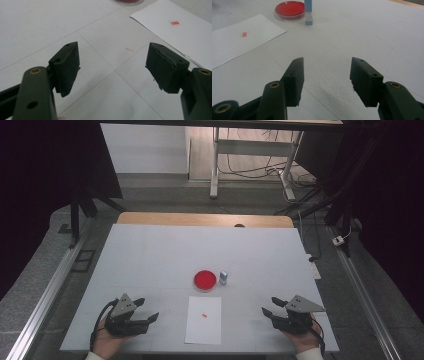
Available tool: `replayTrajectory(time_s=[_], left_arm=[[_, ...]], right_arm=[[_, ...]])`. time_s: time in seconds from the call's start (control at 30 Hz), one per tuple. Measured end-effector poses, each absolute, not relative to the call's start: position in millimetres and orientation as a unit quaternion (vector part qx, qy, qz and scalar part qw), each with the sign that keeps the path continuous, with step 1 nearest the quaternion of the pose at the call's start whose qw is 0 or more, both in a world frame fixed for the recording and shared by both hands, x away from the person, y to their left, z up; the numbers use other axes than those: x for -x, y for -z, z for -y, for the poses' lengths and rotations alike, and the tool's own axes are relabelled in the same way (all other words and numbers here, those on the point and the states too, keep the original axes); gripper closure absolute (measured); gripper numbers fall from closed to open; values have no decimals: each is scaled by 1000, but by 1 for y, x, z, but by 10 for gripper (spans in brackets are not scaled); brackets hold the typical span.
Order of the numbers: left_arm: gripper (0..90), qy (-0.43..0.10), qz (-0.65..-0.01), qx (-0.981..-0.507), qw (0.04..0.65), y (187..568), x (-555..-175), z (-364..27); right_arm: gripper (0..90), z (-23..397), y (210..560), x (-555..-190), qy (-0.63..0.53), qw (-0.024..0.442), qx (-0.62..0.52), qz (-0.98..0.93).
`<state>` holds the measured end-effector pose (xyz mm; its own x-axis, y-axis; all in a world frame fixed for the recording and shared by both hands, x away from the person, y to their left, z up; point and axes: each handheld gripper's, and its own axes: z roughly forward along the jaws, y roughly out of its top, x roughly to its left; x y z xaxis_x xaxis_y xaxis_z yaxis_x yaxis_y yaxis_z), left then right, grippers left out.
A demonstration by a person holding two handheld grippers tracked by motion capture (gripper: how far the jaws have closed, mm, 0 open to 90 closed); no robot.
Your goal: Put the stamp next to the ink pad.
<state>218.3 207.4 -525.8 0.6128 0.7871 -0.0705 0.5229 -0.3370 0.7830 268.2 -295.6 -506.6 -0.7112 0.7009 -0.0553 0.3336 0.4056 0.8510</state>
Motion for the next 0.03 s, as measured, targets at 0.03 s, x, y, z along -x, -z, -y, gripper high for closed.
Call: replayTrajectory(time_s=[0.03], left_arm=[[272,-163,-409,-801,405,526,-218,-207]], right_arm=[[449,295,507,-268,-445,208,-318,-811]])
